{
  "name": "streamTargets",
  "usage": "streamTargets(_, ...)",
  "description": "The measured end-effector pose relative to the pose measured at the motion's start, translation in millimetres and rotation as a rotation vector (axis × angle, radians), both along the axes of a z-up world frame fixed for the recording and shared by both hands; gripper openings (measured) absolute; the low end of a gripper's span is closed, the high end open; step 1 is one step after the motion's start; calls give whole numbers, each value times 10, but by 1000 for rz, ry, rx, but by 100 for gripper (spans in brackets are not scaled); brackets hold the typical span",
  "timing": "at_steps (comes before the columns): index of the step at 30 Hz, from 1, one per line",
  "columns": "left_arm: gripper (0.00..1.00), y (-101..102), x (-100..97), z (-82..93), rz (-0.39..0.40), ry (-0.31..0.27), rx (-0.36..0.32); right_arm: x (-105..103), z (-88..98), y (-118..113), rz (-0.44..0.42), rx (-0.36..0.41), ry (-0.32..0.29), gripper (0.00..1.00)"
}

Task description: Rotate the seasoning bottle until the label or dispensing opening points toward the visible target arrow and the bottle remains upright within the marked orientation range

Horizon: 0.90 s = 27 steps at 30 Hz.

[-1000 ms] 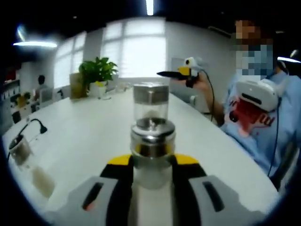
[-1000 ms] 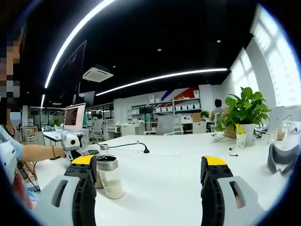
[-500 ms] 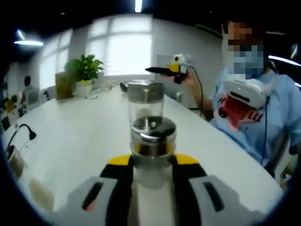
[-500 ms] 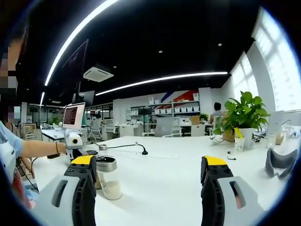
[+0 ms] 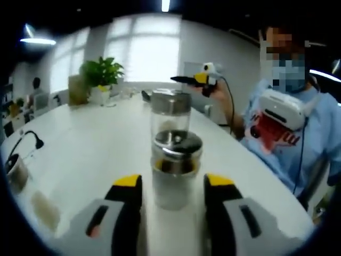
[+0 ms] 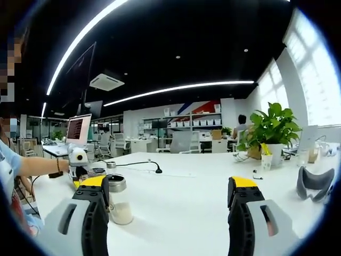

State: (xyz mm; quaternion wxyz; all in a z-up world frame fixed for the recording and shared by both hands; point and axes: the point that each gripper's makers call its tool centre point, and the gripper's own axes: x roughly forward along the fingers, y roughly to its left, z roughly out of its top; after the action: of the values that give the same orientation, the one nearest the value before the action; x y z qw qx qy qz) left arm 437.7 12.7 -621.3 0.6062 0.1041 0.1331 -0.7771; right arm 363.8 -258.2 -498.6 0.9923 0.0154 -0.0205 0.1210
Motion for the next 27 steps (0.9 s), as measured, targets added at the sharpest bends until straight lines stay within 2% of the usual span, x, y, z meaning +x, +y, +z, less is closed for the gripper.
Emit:
streamTargets(4,57,50,-8,47,42,-4,-13,6,-9,7,2,2,4,95)
streamTargets(9,57,164,-60,48,96,-17,-39,7,-8,31,8,3,2,95)
streamTargets(14,55,222,-64,105,225,-35,-92,13,-24,56,14,1,7,95)
streamTargets(18,55,202,-51,93,334,-54,-106,15,-30,82,19,0,10,95)
streamTargets(21,55,149,-17,101,428,-13,-139,5,-35,84,23,0,10,95)
streamTargets(23,50,126,26,101,500,9,-151,-12,-44,58,24,1,11,95)
streamTargets(24,47,108,31,119,509,-38,-167,-19,-48,44,24,0,11,95)
streamTargets(25,47,109,45,89,523,-74,-146,-28,-51,27,23,0,10,95)
streamTargets(27,49,59,8,61,521,-76,-134,-39,-57,-1,21,3,10,95)
